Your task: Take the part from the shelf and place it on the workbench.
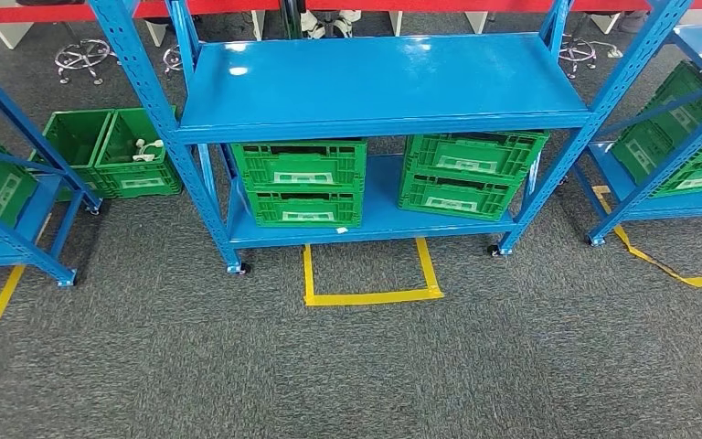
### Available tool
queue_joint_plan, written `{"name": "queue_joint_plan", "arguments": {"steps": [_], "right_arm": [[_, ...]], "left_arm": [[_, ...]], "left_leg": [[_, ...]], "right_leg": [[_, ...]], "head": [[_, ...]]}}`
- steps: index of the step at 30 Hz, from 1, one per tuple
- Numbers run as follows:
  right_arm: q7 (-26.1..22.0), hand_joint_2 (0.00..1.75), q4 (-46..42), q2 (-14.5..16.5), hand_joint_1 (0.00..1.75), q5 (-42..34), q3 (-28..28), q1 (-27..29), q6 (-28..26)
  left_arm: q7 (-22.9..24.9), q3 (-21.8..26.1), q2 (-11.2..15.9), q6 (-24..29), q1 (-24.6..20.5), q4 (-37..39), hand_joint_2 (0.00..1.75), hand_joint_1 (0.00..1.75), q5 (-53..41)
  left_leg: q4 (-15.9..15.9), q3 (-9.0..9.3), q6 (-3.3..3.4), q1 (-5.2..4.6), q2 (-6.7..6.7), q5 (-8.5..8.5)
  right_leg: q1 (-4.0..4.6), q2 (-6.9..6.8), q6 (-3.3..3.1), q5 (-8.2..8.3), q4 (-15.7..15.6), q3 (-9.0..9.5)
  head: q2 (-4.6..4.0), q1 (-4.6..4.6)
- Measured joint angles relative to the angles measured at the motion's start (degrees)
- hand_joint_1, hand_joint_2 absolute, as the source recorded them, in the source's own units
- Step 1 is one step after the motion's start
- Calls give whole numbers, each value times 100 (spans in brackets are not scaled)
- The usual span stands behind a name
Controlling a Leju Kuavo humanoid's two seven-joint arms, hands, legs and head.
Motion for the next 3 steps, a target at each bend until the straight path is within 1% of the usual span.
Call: {"name": "queue_joint_plan", "arguments": {"steps": [3], "right_arm": [[0,175,0,-3,0,0,1,0,0]], "left_arm": [[0,0,-3,0,0,0,0,0,0]], "left_leg": [[0,0,0,1,0,0]], "right_leg": [[1,0,1,-1,1,0]], "head": [[0,0]]}}
